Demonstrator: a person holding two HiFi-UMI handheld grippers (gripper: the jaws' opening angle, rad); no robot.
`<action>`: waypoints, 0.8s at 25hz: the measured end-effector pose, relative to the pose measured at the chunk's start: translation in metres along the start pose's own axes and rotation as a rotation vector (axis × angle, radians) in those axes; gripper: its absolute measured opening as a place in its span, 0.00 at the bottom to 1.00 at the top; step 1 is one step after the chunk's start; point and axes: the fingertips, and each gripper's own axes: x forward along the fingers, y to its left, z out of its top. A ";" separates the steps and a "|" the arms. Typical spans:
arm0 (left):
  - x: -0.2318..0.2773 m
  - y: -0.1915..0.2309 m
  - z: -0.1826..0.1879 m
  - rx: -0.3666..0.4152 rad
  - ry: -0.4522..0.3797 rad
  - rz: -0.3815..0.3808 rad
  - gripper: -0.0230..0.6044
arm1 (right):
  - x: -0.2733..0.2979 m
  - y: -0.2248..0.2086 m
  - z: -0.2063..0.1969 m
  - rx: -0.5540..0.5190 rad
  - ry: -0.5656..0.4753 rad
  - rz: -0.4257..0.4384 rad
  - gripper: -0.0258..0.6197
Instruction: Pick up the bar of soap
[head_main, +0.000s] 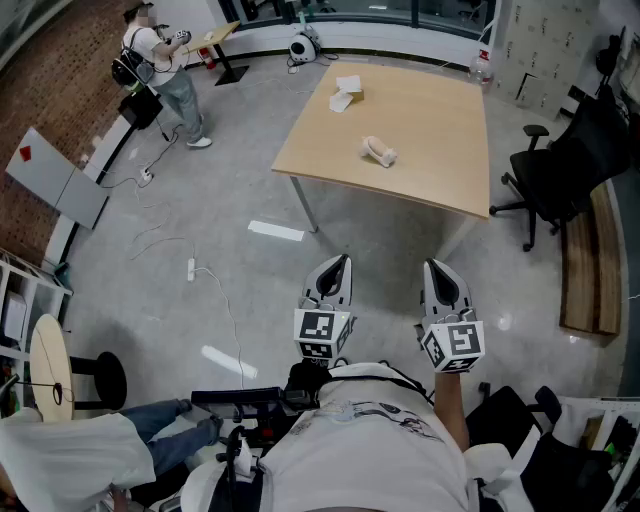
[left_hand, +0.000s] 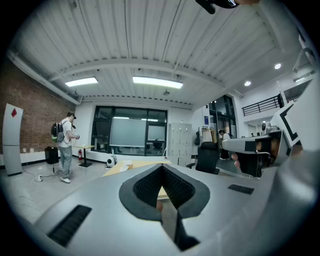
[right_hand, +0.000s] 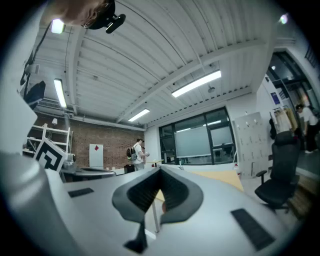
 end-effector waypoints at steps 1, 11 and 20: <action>0.001 -0.002 -0.001 -0.001 0.001 0.000 0.04 | 0.000 -0.001 -0.001 0.000 0.002 0.001 0.04; 0.008 -0.019 -0.005 0.007 0.013 0.006 0.04 | -0.005 -0.006 -0.007 -0.016 0.023 0.033 0.04; 0.002 -0.026 -0.014 -0.001 0.044 0.027 0.04 | -0.011 -0.011 -0.013 0.012 0.026 0.053 0.04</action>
